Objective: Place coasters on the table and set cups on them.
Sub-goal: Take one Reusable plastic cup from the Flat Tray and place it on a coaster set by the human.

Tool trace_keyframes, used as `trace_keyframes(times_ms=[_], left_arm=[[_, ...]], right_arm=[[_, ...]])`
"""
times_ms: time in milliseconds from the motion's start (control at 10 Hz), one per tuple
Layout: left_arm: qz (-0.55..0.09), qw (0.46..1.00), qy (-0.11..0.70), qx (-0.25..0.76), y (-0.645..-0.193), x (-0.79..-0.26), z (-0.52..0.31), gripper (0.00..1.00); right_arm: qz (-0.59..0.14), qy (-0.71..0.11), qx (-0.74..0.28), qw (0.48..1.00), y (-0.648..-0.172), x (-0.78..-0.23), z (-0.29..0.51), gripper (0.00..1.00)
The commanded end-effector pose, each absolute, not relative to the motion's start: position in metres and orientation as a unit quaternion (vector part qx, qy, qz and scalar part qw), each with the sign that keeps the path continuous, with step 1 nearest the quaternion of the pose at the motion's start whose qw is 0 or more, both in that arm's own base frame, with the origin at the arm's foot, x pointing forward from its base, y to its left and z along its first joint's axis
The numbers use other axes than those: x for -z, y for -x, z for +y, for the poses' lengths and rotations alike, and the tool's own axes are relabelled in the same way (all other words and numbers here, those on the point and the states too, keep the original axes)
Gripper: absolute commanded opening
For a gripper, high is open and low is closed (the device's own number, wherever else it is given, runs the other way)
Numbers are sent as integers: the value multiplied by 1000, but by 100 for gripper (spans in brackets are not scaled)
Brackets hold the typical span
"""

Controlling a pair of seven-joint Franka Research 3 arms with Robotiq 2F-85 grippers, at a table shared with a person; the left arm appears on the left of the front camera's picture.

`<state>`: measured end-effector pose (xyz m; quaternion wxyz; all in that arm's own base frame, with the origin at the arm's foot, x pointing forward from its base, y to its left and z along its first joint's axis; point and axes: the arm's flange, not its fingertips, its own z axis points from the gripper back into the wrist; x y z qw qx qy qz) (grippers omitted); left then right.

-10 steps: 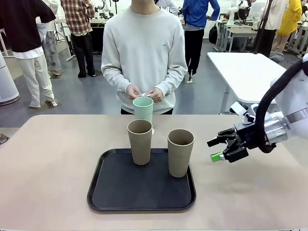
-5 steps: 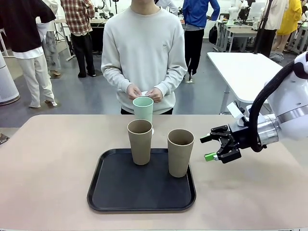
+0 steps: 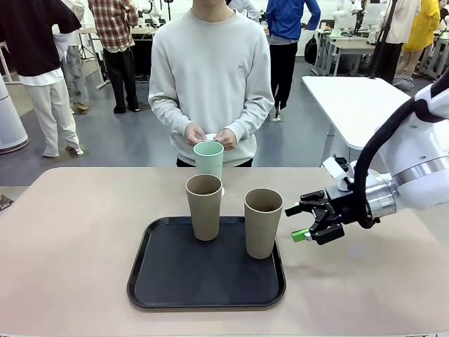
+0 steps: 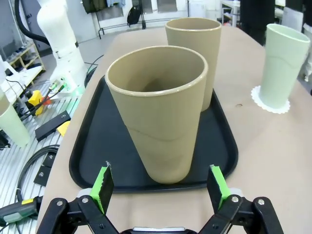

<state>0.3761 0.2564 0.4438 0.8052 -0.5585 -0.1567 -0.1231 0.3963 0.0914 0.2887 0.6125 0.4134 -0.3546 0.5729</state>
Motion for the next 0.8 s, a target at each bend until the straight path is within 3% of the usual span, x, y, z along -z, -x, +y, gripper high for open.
trace_keyframes(times_ms=[0,700], left_arm=[[-156,805,559,125,-375,-446,258,100],[-156,805,559,125,-375,-446,258,100]], right_arm=[[-358,-425,-563,612,-402,-286,110,100],[-361,-445,-593,567,-398,-283,142,100]])
